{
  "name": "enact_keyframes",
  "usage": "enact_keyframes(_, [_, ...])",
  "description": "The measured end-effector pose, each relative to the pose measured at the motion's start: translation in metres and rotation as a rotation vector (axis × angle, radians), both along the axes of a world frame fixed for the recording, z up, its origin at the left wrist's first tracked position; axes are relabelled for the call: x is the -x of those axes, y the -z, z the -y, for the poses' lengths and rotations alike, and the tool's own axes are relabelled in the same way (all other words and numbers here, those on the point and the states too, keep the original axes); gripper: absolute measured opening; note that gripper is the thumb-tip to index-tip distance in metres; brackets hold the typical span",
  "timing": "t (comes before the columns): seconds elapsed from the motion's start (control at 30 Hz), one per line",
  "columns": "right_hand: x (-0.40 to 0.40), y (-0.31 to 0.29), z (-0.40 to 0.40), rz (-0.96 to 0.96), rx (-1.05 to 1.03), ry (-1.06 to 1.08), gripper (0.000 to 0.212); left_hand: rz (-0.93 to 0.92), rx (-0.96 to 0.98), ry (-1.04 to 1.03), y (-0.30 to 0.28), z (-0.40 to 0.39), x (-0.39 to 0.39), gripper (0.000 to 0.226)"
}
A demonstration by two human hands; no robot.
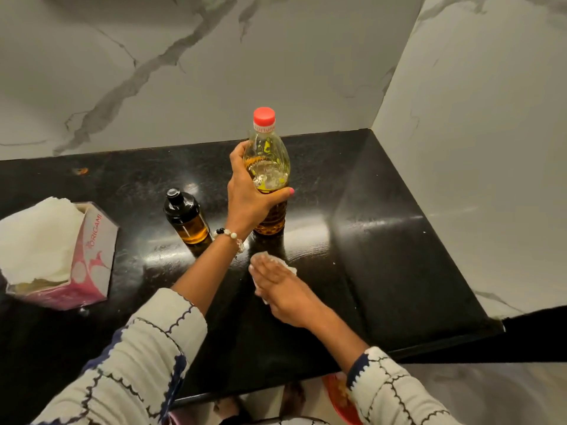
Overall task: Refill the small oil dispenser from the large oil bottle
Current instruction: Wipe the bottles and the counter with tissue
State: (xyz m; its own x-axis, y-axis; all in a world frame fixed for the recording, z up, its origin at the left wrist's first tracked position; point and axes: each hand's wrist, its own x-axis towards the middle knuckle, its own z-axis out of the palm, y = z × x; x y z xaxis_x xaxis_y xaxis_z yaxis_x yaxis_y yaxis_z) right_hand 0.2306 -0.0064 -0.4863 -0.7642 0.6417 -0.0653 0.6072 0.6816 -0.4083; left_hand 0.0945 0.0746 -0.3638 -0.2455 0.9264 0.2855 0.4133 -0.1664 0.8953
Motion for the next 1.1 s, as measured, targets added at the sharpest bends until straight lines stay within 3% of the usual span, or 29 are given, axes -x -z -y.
enact_keyframes(0.03, [-0.016,-0.003,-0.005,-0.021,0.018,-0.084,0.075,0.002,0.016,-0.005,0.001,0.002,0.000,0.107])
enact_keyframes(0.1, [-0.056,-0.005,-0.025,-0.067,0.090,-0.049,0.077,0.008,0.053,-0.032,0.004,0.008,-0.001,0.108])
enact_keyframes(0.23, [-0.135,-0.006,-0.066,-0.136,0.012,0.468,0.051,0.059,0.172,-0.169,0.017,0.028,-0.007,0.097])
enact_keyframes(0.3, [-0.139,-0.006,-0.073,-0.085,-0.045,0.738,0.051,0.072,0.252,-0.250,0.025,0.039,-0.010,0.088])
enact_keyframes(0.37, [-0.111,-0.005,-0.064,-0.072,-0.104,0.828,0.056,0.067,0.312,-0.282,0.033,0.051,-0.014,0.075])
enact_keyframes(0.43, [-0.073,-0.001,-0.048,-0.123,-0.079,0.697,0.058,0.050,0.339,-0.293,0.041,0.061,-0.020,0.059])
enact_keyframes(0.53, [-0.033,0.005,-0.009,-0.086,-0.037,0.250,0.057,0.025,0.354,-0.286,0.048,0.074,-0.031,0.040])
enact_keyframes(0.63, [-0.056,-0.003,0.002,-0.110,-0.021,-0.131,0.055,0.022,0.364,-0.242,0.056,0.084,-0.038,0.029])
enact_keyframes(0.7, [-0.093,-0.002,-0.017,-0.098,-0.018,-0.135,0.059,0.026,0.368,-0.221,0.062,0.091,-0.040,0.024])
enact_keyframes(0.8, [-0.134,-0.005,-0.057,-0.078,-0.060,0.171,0.055,0.003,0.357,-0.209,0.066,0.102,-0.039,0.016])
enact_keyframes(0.9, [-0.107,-0.013,-0.066,-0.043,-0.061,0.373,0.049,-0.008,0.328,-0.211,0.069,0.112,-0.038,0.014])
enact_keyframes(0.97, [-0.066,-0.014,-0.047,-0.078,-0.078,0.293,0.051,-0.033,0.303,-0.226,0.068,0.115,-0.035,0.014])
enact_keyframes(1.1, [-0.025,-0.005,0.016,-0.050,-0.099,-0.177,0.055,-0.080,0.266,-0.249,0.067,0.123,-0.021,0.014])
